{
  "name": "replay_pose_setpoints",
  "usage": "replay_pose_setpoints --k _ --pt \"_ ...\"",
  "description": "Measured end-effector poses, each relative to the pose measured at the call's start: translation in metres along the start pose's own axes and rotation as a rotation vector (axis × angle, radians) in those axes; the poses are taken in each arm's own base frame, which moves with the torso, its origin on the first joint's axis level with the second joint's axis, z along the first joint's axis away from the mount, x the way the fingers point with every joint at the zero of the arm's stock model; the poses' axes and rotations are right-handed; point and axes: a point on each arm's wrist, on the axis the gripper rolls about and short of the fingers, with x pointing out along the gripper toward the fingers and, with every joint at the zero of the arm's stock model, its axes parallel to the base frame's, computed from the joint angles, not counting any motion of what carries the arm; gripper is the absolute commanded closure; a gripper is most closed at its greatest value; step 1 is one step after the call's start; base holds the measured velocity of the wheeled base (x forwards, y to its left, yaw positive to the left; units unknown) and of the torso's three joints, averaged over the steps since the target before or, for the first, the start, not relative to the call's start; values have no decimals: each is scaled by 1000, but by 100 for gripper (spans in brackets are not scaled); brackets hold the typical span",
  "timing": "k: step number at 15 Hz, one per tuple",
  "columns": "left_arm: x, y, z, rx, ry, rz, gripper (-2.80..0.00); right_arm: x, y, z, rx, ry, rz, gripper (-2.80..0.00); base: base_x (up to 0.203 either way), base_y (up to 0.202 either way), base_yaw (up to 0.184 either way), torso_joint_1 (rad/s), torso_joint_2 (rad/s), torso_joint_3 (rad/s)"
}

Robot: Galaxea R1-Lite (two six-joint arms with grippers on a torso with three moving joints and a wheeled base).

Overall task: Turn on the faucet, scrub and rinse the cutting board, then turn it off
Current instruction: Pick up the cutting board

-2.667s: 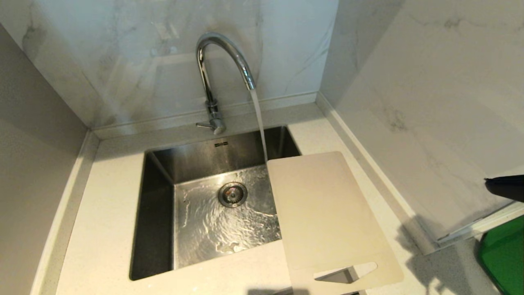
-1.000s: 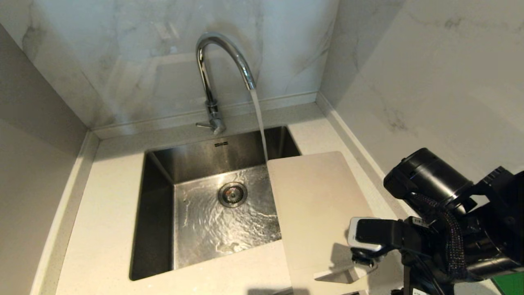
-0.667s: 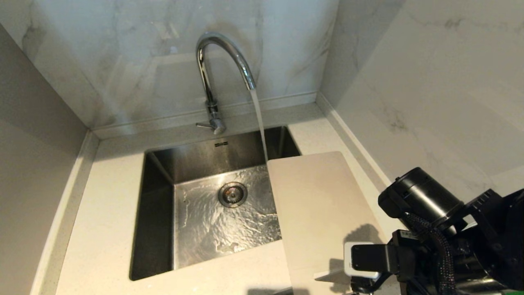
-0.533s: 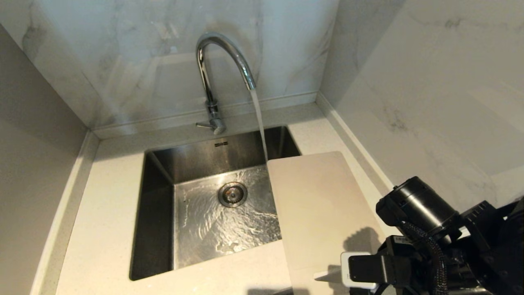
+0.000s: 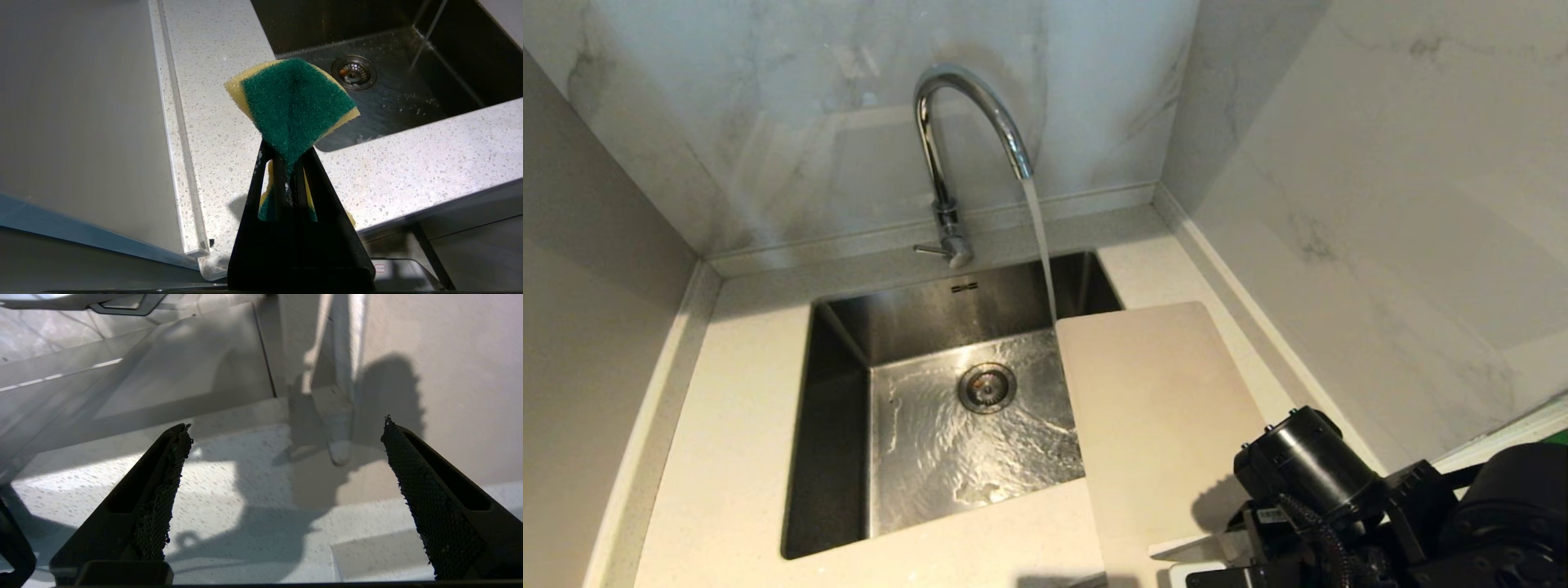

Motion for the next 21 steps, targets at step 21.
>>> replay_pose_setpoints --k 21 --pt "0 0 0 0 -2 0 0 55 7 5 1 22 59 -280 0 0 0 0 0 0"
